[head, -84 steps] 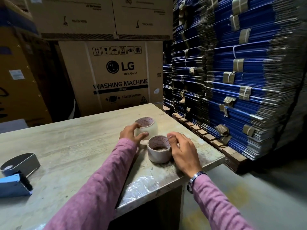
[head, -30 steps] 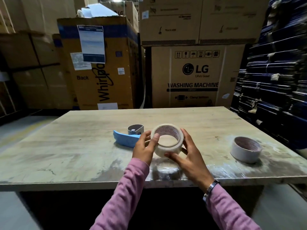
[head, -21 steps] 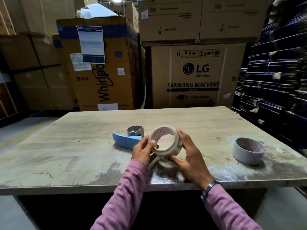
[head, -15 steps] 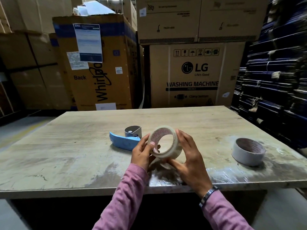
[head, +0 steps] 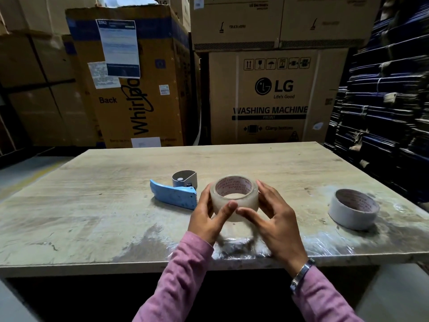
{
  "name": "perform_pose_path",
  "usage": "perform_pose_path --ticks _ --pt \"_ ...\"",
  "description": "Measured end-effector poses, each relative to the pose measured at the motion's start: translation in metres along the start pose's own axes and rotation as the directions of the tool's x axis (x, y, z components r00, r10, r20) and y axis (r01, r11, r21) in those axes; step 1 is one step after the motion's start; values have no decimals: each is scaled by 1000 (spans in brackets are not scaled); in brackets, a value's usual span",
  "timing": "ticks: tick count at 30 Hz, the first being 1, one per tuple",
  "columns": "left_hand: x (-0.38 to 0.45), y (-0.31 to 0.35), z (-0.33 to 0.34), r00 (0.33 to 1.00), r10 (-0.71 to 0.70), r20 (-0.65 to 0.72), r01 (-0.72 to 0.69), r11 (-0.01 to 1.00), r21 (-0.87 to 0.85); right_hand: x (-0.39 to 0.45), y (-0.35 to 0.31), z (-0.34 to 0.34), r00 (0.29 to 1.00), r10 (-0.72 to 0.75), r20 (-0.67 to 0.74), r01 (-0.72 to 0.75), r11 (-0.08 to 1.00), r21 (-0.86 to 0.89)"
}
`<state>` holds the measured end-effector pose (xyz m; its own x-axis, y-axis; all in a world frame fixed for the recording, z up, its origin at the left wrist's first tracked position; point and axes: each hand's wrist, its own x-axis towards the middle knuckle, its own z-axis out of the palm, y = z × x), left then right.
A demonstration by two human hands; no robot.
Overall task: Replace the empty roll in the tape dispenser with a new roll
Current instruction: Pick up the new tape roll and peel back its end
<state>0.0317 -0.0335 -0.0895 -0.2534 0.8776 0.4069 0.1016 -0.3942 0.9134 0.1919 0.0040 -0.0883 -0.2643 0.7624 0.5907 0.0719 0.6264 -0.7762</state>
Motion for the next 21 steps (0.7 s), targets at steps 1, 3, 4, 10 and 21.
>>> perform_pose_path --ticks 1,3,4,10,21 --pt "0 -1 -1 1000 3 -11 -2 1000 12 -1 0 0 1000 -1 -26 1 1000 -2" --pt "-1 -1 0 999 1 -40 1 999 42 -1 -1 1 996 -40 -84 37 999 -40" --pt "-2 1 1 998 -2 -57 5 999 51 -2 -1 2 991 -75 -110 66 995 -77" --pt "-4 3 3 990 -63 -127 92 967 240 -6 2 7 925 -305 -225 211 908 -361" --pt "-5 3 1 977 -106 -184 155 949 273 -5 -4 9 956 -236 -173 182 942 -281"
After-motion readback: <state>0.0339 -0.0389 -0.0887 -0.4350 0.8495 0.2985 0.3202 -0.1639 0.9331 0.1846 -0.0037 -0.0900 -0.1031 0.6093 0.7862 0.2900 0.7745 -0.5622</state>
